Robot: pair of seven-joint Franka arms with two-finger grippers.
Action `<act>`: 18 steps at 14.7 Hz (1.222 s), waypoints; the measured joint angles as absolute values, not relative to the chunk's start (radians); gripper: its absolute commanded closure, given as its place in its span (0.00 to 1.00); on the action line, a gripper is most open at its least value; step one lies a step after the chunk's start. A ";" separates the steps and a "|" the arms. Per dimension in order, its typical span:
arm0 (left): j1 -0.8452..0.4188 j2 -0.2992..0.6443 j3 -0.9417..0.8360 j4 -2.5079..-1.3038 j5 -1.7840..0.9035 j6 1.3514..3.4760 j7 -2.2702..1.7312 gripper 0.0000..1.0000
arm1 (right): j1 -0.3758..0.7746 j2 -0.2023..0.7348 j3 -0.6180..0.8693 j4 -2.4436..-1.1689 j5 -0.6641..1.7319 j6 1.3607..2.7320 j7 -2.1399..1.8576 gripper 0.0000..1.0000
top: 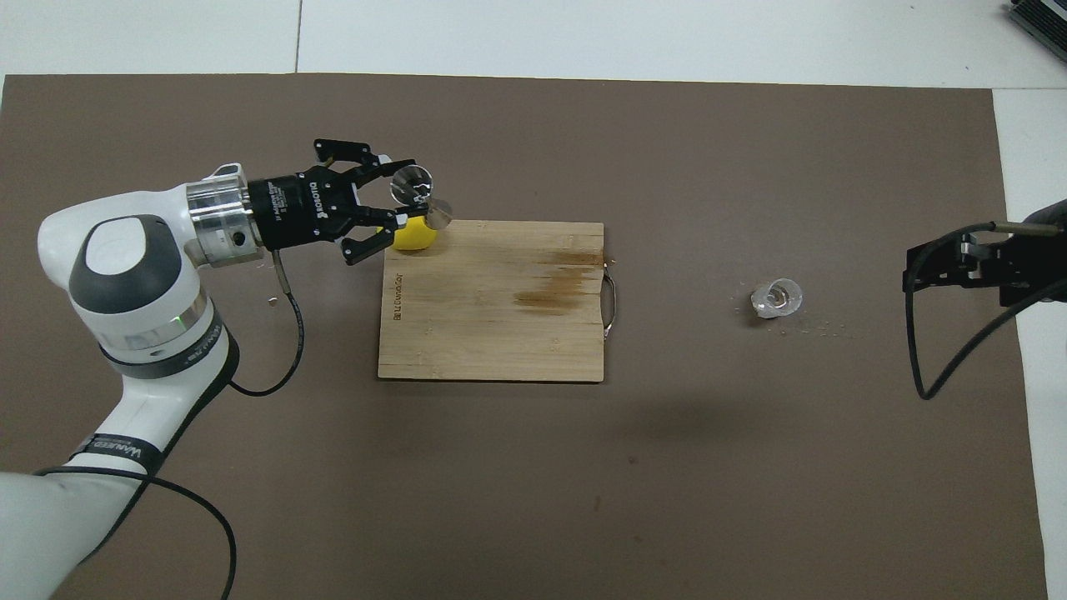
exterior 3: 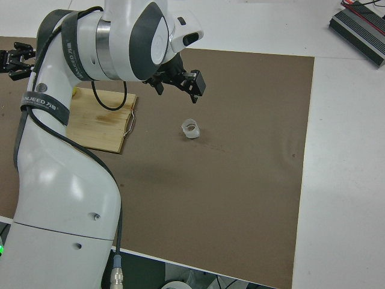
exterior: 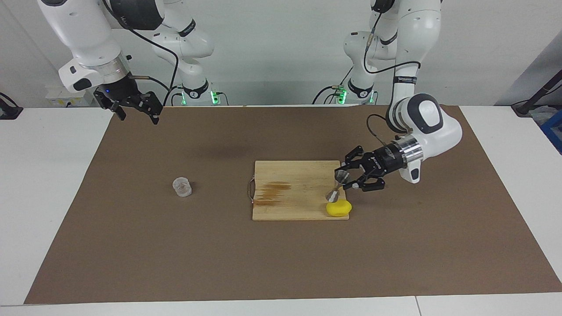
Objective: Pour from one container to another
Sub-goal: 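Lift the metal cup with the left gripper and carry it over the board, then lower the metal cup onto the wooden board and open the left gripper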
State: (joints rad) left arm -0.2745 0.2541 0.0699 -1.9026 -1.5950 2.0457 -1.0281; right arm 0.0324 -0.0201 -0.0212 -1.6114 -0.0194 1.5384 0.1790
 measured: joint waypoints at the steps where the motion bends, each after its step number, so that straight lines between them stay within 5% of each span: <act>1: -0.310 0.254 0.069 -1.904 -1.597 2.078 -1.040 1.00 | 0.032 -0.020 -0.021 -1.611 -0.019 1.538 0.179 0.00; 10: -0.598 0.278 0.069 -1.928 -1.819 2.421 -1.050 1.00 | 0.033 -0.020 -0.021 -1.611 -0.019 1.538 0.179 0.00; 18: -0.636 0.332 0.073 -1.930 -1.907 2.461 -1.025 1.00 | 0.035 -0.020 -0.018 -1.612 -0.019 1.539 0.179 0.00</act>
State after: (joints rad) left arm -0.6360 0.3324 0.0732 -1.9301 -1.9071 2.4609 -1.0248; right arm 0.0350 -0.0203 -0.0185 -1.6124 -0.0194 1.5389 0.1790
